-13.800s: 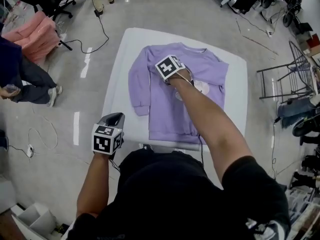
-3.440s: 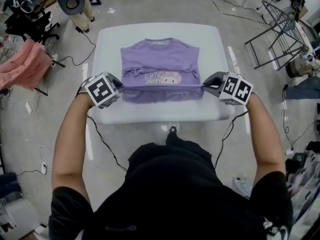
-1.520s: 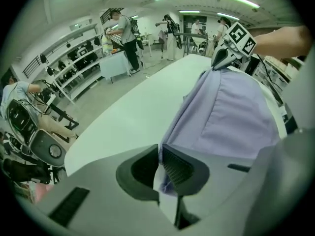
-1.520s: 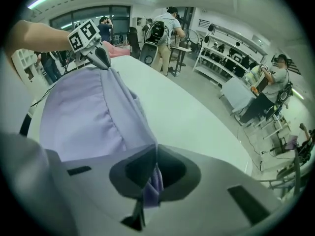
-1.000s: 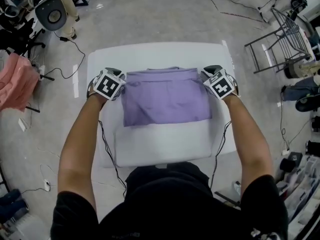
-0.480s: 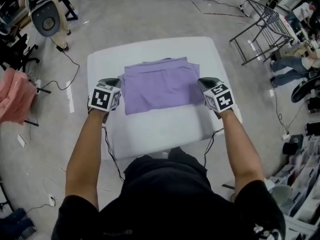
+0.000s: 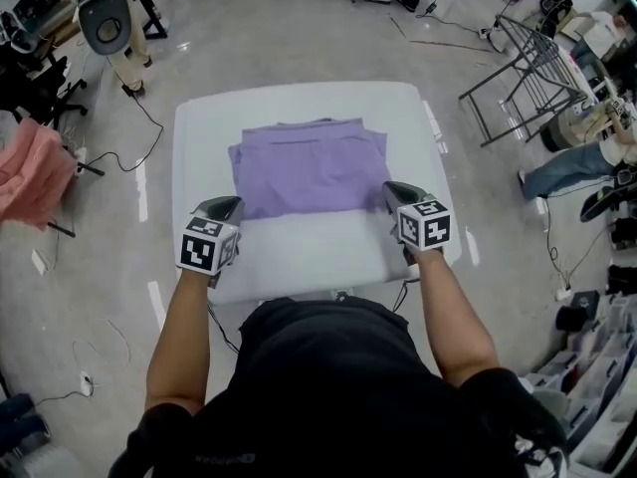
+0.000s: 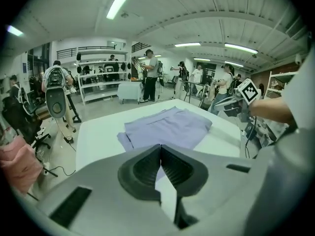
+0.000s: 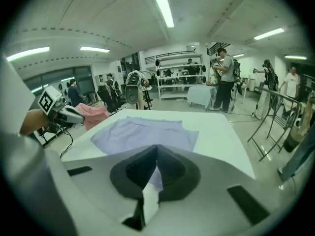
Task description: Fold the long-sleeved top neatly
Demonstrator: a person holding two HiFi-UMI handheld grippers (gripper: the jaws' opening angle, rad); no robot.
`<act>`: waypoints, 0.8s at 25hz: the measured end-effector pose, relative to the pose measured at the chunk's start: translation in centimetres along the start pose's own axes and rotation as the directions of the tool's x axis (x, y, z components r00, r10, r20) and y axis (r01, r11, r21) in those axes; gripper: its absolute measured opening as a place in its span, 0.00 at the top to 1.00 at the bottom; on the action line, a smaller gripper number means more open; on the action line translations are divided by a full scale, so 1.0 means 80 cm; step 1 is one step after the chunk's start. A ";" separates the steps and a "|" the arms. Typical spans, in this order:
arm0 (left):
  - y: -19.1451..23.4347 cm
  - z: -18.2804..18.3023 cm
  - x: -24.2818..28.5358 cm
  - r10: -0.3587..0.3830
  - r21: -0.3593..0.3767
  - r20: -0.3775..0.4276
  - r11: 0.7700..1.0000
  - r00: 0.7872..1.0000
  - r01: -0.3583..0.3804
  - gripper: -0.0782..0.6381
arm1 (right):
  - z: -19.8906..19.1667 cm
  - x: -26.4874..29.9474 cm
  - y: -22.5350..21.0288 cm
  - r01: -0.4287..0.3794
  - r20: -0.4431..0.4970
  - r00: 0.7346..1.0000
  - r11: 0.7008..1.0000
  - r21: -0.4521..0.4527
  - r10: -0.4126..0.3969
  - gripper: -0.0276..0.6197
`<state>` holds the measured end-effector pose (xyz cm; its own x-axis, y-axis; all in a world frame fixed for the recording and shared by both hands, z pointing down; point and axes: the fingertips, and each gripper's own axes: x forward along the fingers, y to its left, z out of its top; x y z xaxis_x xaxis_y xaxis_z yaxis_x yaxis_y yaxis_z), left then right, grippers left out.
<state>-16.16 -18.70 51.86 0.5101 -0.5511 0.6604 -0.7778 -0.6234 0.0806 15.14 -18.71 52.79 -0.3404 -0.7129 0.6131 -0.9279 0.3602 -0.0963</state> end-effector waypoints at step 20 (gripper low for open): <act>-0.094 -0.005 -0.046 0.202 -0.155 0.076 0.970 0.977 -0.188 0.88 | 0.003 0.058 -0.066 -0.137 -0.019 0.990 0.991 -0.011 0.137 0.95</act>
<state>-12.33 -11.76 49.17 0.3694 -0.7061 0.6041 -0.9072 -0.4148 0.0699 18.45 -24.07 55.91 -0.4612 -0.6456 0.6087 -0.8708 0.4609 -0.1709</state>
